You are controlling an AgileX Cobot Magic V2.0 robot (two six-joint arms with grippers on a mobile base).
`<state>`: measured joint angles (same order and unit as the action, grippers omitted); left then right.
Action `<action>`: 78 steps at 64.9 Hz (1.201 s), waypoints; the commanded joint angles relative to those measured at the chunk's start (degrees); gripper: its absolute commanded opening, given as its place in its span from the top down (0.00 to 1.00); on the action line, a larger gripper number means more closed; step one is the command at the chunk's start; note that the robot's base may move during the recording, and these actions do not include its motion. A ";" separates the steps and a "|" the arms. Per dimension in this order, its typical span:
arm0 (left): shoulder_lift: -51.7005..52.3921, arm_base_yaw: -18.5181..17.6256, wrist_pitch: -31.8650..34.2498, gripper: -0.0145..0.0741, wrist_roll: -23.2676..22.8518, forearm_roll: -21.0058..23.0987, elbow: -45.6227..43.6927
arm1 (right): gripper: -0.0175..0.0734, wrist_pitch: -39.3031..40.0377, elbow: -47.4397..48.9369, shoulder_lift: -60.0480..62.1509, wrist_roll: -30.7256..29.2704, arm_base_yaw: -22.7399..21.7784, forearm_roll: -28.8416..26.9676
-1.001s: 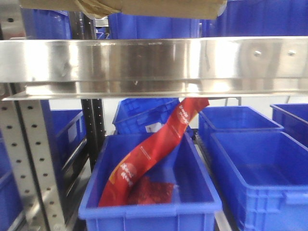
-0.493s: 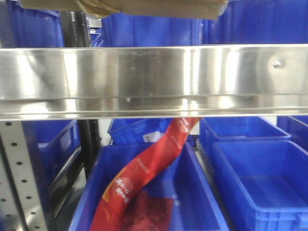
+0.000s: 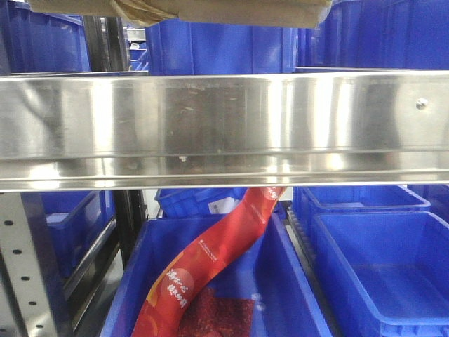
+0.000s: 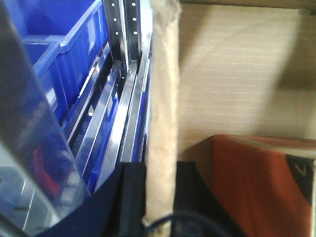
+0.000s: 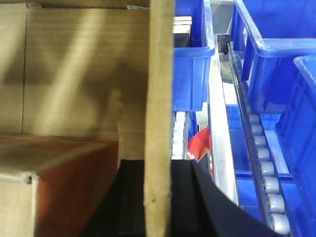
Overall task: Stack two boxes on right shelf middle
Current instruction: 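Lower the stacked boxes onto the middle steel shelf with both grippers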
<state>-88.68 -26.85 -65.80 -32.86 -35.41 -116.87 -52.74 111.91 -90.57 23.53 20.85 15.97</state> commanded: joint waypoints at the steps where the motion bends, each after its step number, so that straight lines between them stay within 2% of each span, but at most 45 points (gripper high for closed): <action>1: 0.95 0.30 0.89 0.96 -0.11 -3.41 -0.34 | 0.99 2.19 0.66 0.99 -0.10 -0.34 2.35; 40: 0.83 0.30 4.17 0.96 -0.11 -3.26 -0.34 | 0.99 2.19 0.66 0.99 -0.10 -0.34 2.35; 45: 0.28 0.30 3.48 0.96 -0.11 -0.90 -0.34 | 0.99 1.92 0.66 0.88 -0.10 -0.34 2.35; 54: -2.13 0.30 4.28 0.96 -0.11 -0.53 -0.34 | 0.99 -0.36 0.66 -0.53 0.19 -0.45 2.35; 68: -7.87 1.05 1.63 0.96 -0.11 3.04 -0.34 | 0.99 -2.97 0.66 -4.08 5.03 -2.04 2.45; 78: -10.17 2.91 1.63 0.96 -0.11 8.85 -0.34 | 0.99 -3.34 0.66 -5.42 5.18 -2.47 2.45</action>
<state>-98.44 -25.19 -65.20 -32.75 -27.93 -116.87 -58.79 112.03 -96.17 27.92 18.79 17.20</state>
